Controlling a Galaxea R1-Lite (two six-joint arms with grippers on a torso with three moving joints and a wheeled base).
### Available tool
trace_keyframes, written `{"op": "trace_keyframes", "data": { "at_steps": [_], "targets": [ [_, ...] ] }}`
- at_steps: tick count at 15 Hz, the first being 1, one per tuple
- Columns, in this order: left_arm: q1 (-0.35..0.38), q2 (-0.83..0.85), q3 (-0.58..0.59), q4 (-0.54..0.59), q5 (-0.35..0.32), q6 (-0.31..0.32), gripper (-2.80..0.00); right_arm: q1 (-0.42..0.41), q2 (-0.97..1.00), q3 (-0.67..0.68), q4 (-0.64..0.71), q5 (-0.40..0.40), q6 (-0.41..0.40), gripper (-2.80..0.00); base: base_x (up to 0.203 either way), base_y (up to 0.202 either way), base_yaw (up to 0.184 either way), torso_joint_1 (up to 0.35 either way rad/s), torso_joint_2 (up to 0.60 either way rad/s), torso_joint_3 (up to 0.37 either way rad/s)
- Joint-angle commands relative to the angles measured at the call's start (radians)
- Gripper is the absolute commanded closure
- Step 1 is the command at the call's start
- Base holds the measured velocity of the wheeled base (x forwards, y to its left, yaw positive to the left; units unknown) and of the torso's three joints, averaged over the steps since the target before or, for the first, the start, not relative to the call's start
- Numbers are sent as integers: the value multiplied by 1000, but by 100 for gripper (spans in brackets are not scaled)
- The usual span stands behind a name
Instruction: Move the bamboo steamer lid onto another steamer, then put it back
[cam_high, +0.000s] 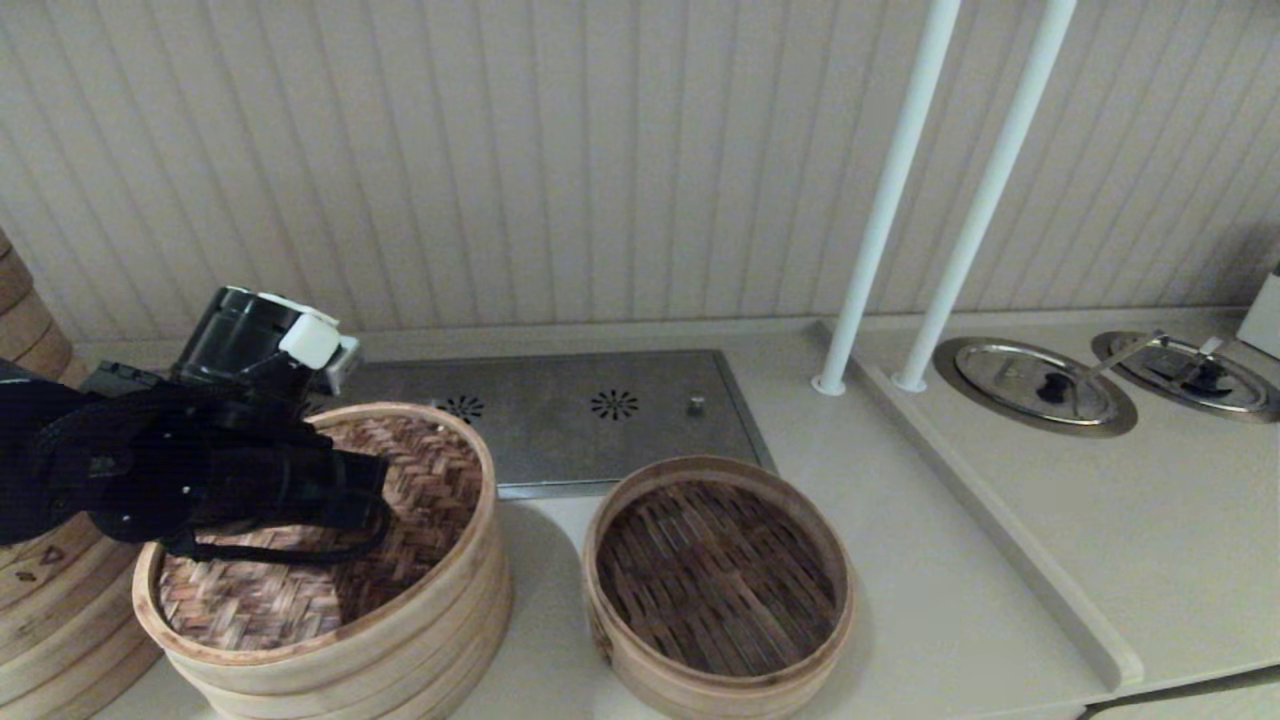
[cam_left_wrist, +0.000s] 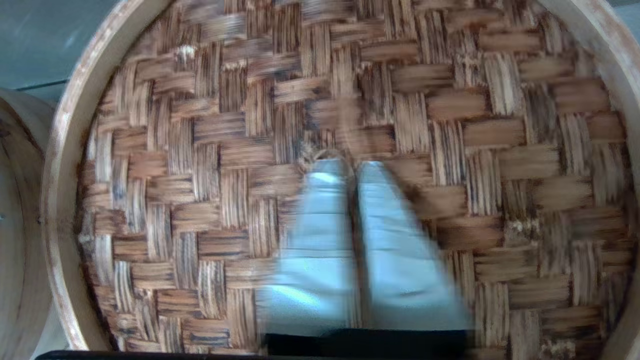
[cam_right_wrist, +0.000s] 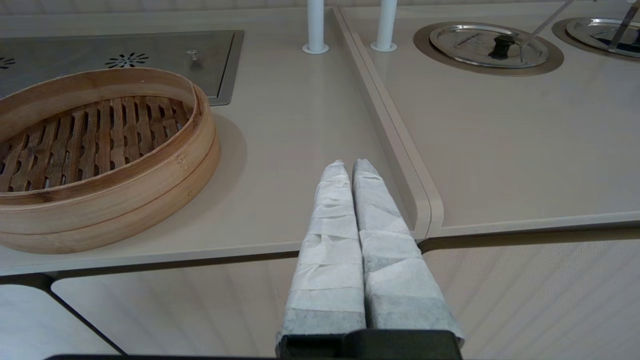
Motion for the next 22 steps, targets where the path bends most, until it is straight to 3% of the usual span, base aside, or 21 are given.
{"op": "trace_keyframes", "data": {
  "at_steps": [1, 4, 8, 12, 13, 16, 19, 22],
  "targets": [
    [0, -2, -1, -6, 2, -2, -280, 0, 1, 3, 0, 0, 1, 0, 0, 0, 0, 0, 0, 0],
    [2, -49, -3, -4, -7, 1, -280, 0, 1, 3, 0, 0, 0, 0, 0, 0, 0, 0, 0, 0],
    [20, -187, -8, 13, -71, 14, -280, 0, 1, 3, 0, 0, 0, 0, 0, 0, 0, 0, 0, 0],
    [103, -397, 20, 44, -150, 78, -280, 0, 1, 3, 0, 0, 0, 0, 0, 0, 0, 0, 0, 0],
    [139, -452, 28, 76, -186, 92, 0, 0, 0, 3, 0, 0, 0, 0, 0, 0, 0, 0, 0, 0],
    [236, -634, 80, 164, -304, 116, 0, 0, 1, 2, 0, 0, 0, 0, 0, 0, 0, 0, 0, 0],
    [285, -817, 217, 171, -334, 136, 0, 0, 1, 3, 0, 0, 0, 0, 0, 0, 0, 0, 0, 0],
    [348, -990, 427, 102, -343, 140, 0, 0, 0, 3, 0, 0, 0, 0, 0, 0, 0, 0, 0, 0]
  ]
}}
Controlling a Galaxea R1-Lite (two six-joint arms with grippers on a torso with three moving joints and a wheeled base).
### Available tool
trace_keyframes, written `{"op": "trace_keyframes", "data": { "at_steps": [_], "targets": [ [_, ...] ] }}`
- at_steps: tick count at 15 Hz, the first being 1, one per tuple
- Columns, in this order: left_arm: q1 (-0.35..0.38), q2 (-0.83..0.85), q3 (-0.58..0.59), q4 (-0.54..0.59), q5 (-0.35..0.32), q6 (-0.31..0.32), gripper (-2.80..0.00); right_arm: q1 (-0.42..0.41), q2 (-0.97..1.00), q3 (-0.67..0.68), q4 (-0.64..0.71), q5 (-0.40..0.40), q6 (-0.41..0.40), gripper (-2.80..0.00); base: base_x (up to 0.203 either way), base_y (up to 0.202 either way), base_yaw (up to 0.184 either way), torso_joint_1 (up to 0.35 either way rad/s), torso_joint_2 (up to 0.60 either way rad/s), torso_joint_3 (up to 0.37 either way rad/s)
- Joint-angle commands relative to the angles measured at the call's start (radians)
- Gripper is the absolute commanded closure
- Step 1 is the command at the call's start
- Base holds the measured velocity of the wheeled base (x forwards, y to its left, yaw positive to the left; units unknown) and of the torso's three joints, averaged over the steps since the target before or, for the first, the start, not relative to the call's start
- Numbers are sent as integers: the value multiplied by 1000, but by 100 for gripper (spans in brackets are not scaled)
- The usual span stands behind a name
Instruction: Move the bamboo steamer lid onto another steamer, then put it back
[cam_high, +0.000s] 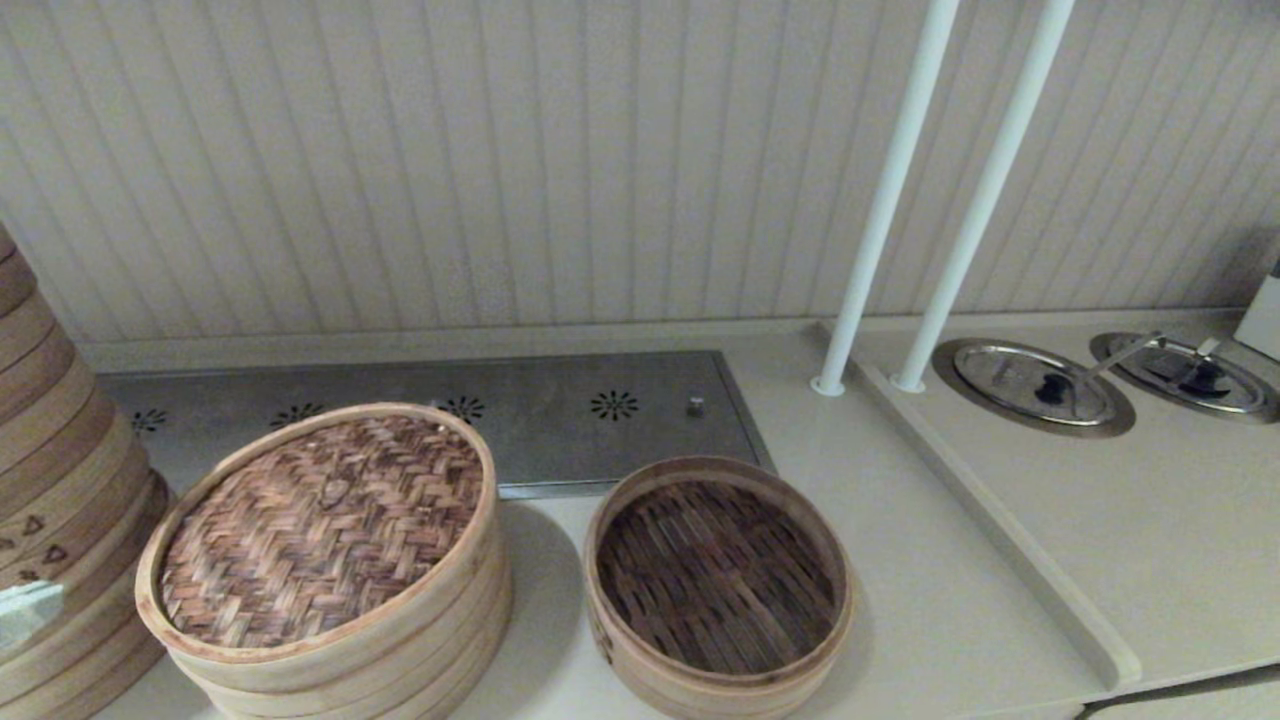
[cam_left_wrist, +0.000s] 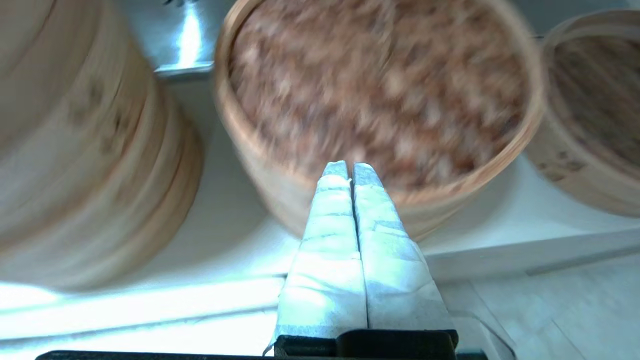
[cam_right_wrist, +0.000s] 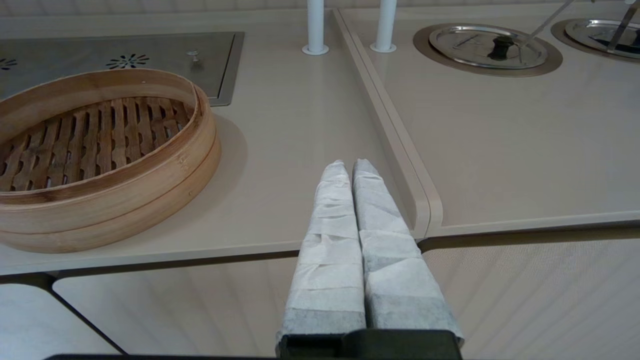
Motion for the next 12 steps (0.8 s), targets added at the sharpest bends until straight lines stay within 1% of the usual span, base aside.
{"op": "trace_keyframes", "data": {
  "at_steps": [1, 3, 7, 11, 12],
  "targets": [
    [43, -205, 174, -48, -2, 1, 0, 0, 0, 3, 0, 0, 0, 0, 0, 0, 0, 0, 0, 0],
    [61, -323, 310, -82, -4, 2, 0, 0, 1, 3, 0, 0, 0, 0, 0, 0, 0, 0, 0, 0],
    [73, -541, 471, -112, -7, 19, 0, 0, 1, 2, 0, 0, 0, 0, 0, 0, 0, 0, 0, 0],
    [90, -716, 558, -126, -14, 53, 0, 0, 1, 3, 0, 0, 0, 0, 0, 0, 0, 0, 0, 0],
    [90, -734, 570, -140, -15, 61, 0, 0, 0, 2, 0, 0, 0, 0, 0, 0, 0, 0, 0, 0]
  ]
}}
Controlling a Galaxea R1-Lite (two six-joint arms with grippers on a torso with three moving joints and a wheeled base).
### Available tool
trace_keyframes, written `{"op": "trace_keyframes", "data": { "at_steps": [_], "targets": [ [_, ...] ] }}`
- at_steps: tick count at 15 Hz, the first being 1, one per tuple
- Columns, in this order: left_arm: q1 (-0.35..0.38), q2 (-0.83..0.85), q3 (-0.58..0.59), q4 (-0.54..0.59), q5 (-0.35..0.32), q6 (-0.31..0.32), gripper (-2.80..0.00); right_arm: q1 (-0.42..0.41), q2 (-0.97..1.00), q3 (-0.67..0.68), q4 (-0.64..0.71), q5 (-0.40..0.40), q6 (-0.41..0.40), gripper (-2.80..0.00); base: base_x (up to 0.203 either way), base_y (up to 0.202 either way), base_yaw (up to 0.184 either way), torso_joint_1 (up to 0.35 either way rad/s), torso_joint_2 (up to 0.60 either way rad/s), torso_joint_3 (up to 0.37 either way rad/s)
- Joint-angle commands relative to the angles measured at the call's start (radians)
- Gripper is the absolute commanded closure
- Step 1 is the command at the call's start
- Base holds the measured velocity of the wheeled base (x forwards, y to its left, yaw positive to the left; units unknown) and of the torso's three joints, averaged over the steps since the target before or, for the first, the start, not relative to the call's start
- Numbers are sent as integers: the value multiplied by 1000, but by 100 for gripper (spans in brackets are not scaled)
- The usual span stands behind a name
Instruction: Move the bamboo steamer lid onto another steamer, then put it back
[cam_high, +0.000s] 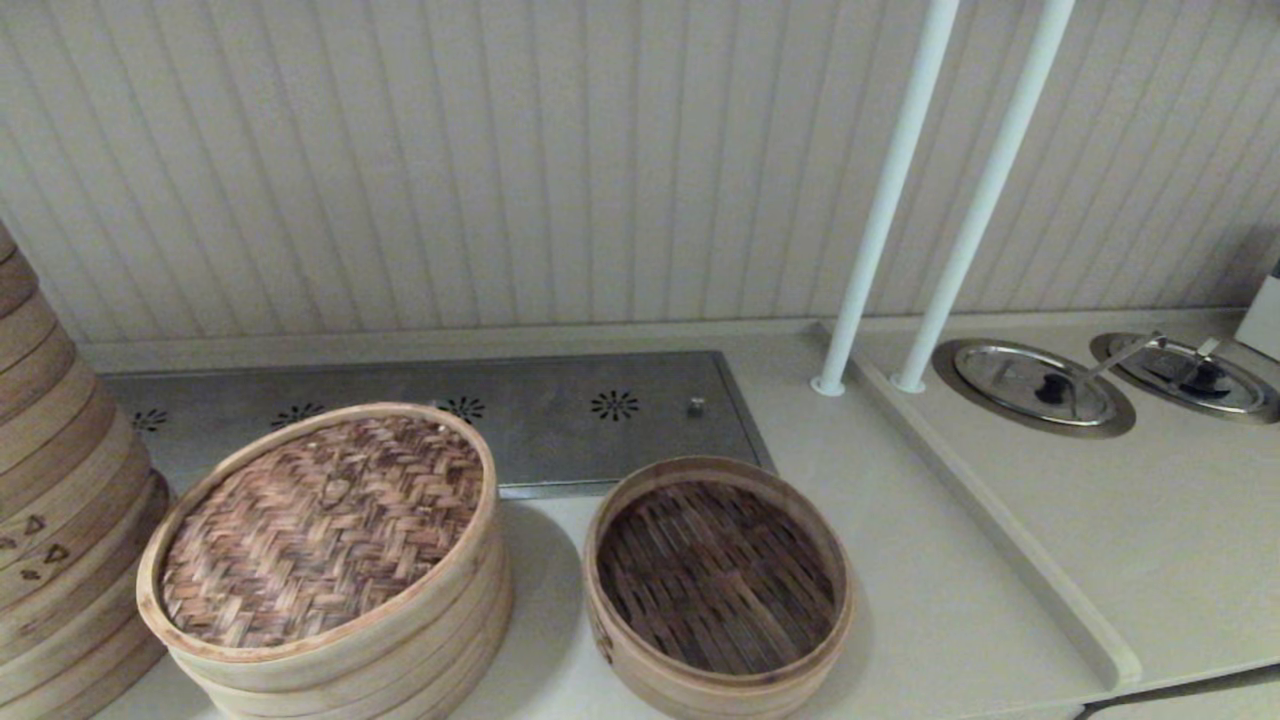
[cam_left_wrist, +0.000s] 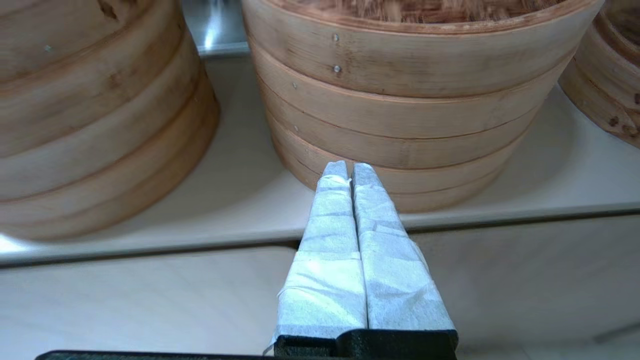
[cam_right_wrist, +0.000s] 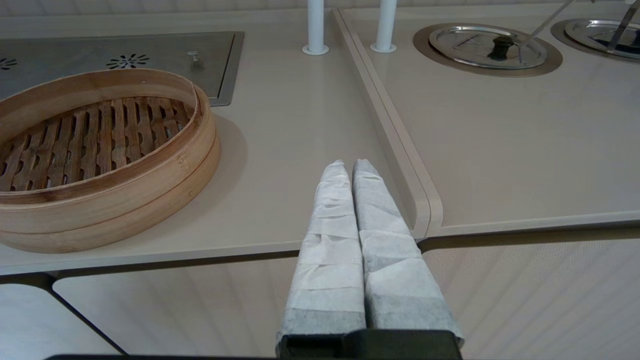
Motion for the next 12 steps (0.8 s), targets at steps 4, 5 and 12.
{"op": "trace_keyframes", "data": {
  "at_steps": [4, 5, 12],
  "targets": [
    [3, -84, 86, -184, -5, 3, 0, 0, 0, 3, 0, 0, 0, 0, 0, 0, 0, 0, 0, 0],
    [3, -85, 95, -205, -5, 0, 0, 0, 1, 3, 0, 0, 0, 0, 0, 0, 0, 0, 0, 0],
    [3, -79, 103, -216, -14, 48, 0, 0, 0, 3, 0, 0, 0, 0, 0, 0, 0, 0, 0, 0]
  ]
}}
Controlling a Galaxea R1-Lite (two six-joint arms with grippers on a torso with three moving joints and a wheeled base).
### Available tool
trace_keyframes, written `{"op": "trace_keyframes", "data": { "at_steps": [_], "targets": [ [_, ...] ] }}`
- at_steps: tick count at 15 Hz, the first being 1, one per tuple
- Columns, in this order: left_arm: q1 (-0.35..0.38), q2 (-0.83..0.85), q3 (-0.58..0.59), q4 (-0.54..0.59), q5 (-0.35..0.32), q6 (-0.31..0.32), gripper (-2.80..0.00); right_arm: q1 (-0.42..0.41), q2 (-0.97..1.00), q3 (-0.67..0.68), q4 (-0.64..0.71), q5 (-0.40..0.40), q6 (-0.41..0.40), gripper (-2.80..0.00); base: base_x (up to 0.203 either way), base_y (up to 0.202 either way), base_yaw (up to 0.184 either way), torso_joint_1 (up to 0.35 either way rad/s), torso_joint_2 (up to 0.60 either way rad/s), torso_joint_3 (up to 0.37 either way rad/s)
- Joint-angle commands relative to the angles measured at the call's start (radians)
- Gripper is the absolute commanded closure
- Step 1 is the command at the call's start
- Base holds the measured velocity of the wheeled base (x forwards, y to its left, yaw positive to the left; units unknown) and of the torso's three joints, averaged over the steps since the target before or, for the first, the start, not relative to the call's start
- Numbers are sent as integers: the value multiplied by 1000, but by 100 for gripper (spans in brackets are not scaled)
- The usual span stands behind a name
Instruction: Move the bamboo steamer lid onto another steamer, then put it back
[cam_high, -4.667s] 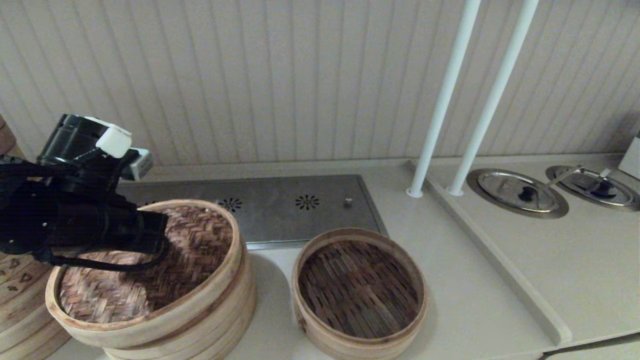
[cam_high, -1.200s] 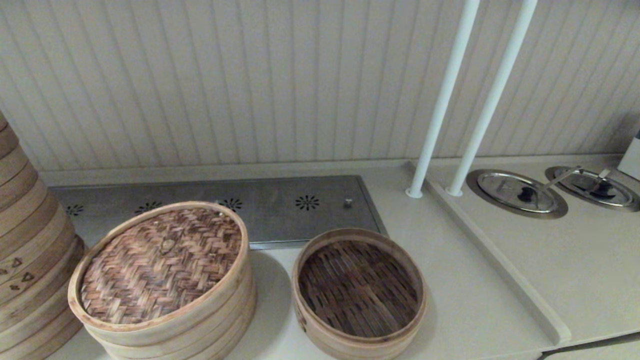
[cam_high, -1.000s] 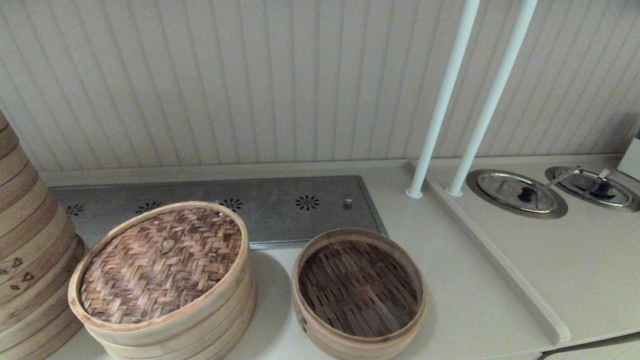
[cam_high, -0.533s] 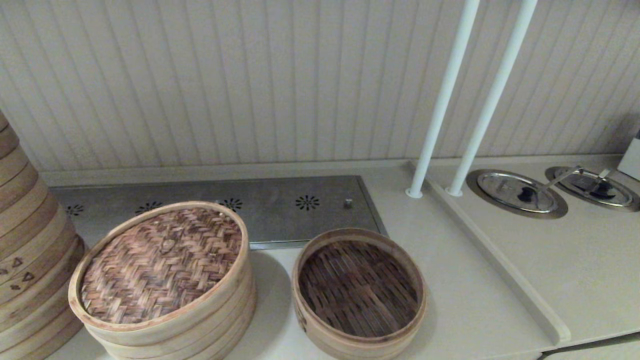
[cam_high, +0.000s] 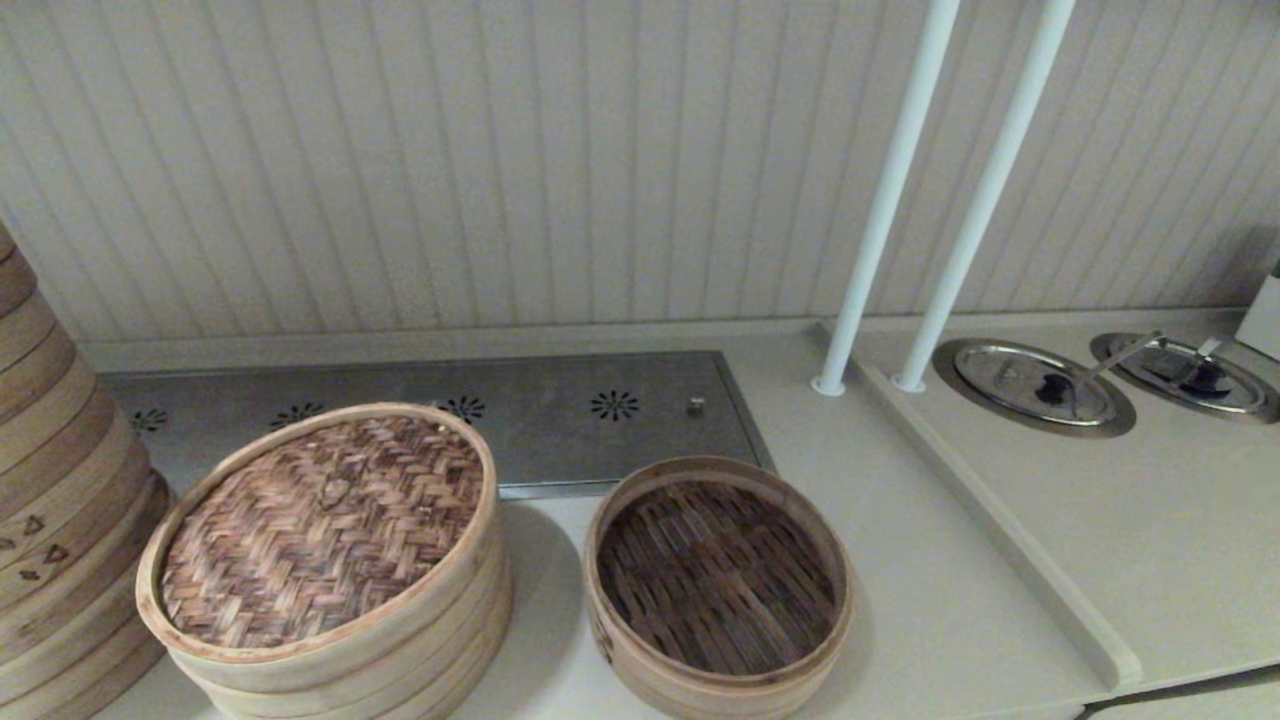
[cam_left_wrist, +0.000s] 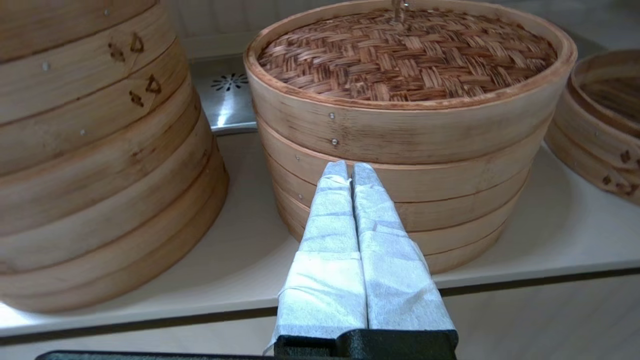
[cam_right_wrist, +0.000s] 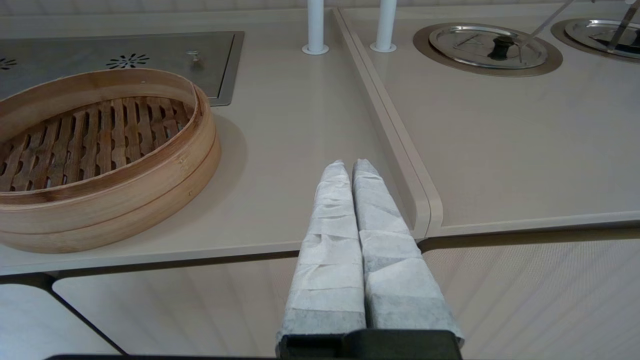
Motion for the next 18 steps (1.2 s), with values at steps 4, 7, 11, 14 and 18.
{"op": "trace_keyframes", "data": {
  "at_steps": [4, 7, 11, 14, 18],
  "targets": [
    [0, 0, 3, 0, -9, 3, 0, 0, 1, 3, 0, 0, 0, 0, 0, 0, 0, 0, 0, 0],
    [0, 0, 3, 0, -7, 6, 0, 0, 1, 3, 0, 0, 0, 0, 0, 0, 0, 0, 0, 0],
    [0, 0, 3, 3, -7, -2, 0, 0, 1, 3, 0, 0, 2, 0, 0, 0, 0, 0, 0, 0],
    [0, 0, 3, 3, -7, -9, 0, 0, 1, 3, 0, 0, 2, 0, 0, 0, 0, 0, 0, 0],
    [0, 2, 3, -2, -7, -16, 0, 0, 0, 3, 0, 0, 3, 0, 0, 0, 0, 0, 0, 0]
  ]
}}
